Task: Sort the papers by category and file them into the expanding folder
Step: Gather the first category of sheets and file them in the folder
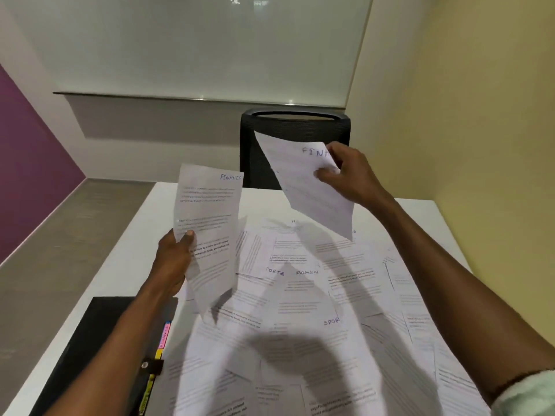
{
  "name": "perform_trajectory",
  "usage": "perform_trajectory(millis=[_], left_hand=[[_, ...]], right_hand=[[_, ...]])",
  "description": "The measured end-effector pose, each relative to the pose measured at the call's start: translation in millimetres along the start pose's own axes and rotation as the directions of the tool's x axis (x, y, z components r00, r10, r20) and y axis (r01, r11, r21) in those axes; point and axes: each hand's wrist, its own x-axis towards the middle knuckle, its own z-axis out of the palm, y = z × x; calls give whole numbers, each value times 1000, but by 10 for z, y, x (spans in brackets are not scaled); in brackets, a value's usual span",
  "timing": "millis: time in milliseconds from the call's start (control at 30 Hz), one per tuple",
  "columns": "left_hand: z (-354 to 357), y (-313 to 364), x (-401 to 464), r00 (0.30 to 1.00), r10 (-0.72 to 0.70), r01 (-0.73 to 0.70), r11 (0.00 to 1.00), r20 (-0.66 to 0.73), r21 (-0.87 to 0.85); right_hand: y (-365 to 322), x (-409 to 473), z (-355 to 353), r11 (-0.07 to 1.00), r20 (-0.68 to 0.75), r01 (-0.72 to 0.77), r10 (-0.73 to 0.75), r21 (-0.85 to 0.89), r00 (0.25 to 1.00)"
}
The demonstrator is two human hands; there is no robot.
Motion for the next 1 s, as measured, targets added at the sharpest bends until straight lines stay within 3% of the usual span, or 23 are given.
perform_trajectory(millis=[167,267,367,567,800,900,967,1000], left_hand=[[6,134,-154,999,39,-39,999,32,-7],[38,178,-283,995,-34,42,995,89,-91],[51,130,-415,965,-127,159,979,228,-129],[253,-96,-890,796,-255,436,870,548,-229],[388,-472,-1315,674,-289,578,779,680,-241],[425,-669,-1386,624,-232,639,702,746,-316],[476,-728,-1472,596,-204,673,655,777,-344],[498,-733,-1530,593,-214,687,637,776,-349]], right_hand=[[-369,-397,-309,971,202,-73,26,229,979],[-460,-553,-449,877,348,-190,29,441,937],[-487,-682,-458,792,414,-285,45,540,909],[-389,-975,-193,811,404,-419,251,409,880],[-247,-1393,62,867,199,-426,384,258,902],[-136,-1552,106,798,129,-489,476,351,870],[32,-1686,153,673,236,-617,575,409,784],[143,-1766,196,553,358,-692,598,464,717]])
